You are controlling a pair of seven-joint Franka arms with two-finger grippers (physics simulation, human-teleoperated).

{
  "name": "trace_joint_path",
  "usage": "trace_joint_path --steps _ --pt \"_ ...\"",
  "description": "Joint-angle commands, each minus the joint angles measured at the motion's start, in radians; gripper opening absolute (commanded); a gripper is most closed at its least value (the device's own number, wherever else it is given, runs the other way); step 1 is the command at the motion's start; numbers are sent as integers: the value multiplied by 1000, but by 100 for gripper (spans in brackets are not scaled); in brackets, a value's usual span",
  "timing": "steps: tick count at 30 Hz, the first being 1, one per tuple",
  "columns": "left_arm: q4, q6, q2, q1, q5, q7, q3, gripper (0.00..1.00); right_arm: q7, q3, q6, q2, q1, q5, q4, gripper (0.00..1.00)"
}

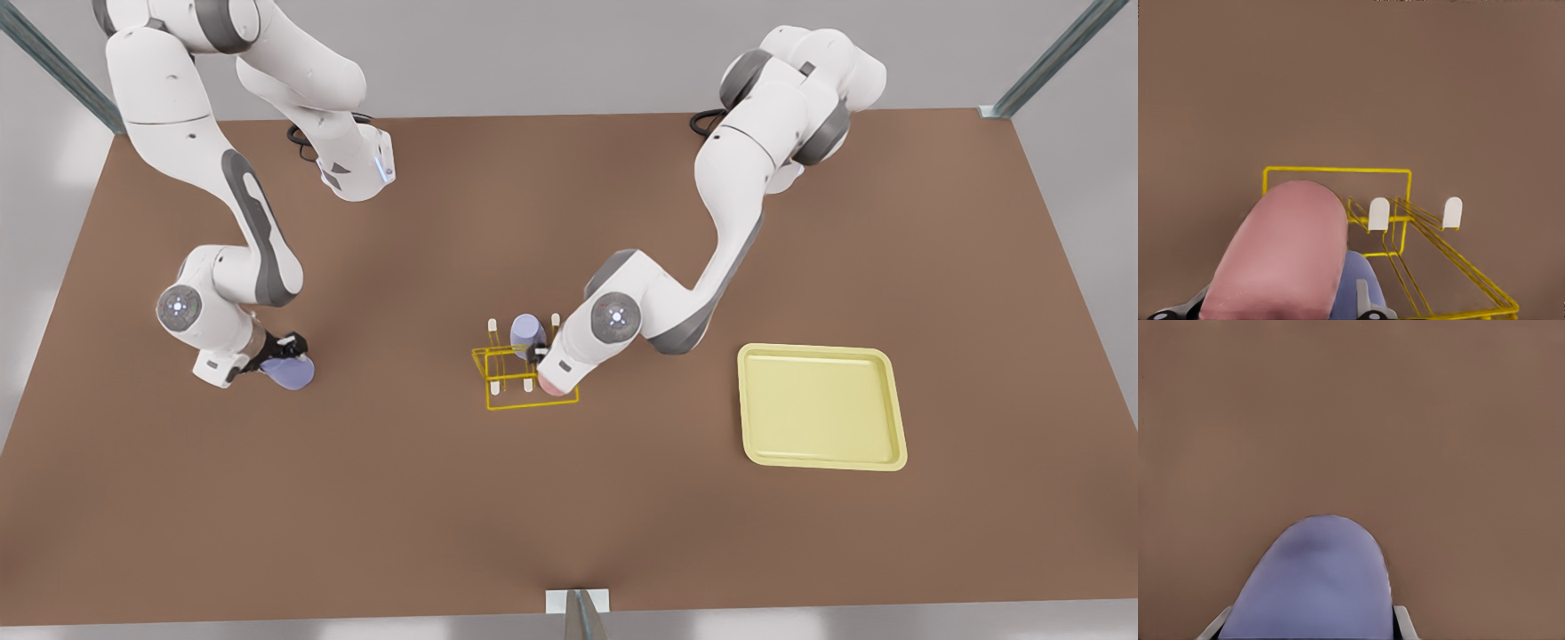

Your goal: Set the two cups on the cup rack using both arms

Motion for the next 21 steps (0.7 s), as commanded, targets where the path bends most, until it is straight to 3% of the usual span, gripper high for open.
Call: trace_joint_path --steps 1,4,6,8,10,12,21 --pt "-1 43 2 0 3 -339 0 100 -9 36 -87 4 3 13 36 81" --pt "5 -51 -26 24 26 -339 9 100 -9 124 -109 47 2 16 113 81" --pt "11 -178 -195 142 103 -318 24 100 -8 177 -121 76 3 20 160 81" --pt "79 -492 -270 262 212 138 24 100 -8 211 -148 83 23 20 213 81" --pt "73 -612 -327 276 350 455 26 100 -9 252 -184 116 35 45 272 81" --pt "-311 -479 -601 302 392 841 66 100 -6 265 -202 138 66 55 320 81" --pt "-288 -558 -545 349 296 782 67 100 -8 276 -237 238 224 92 548 80"
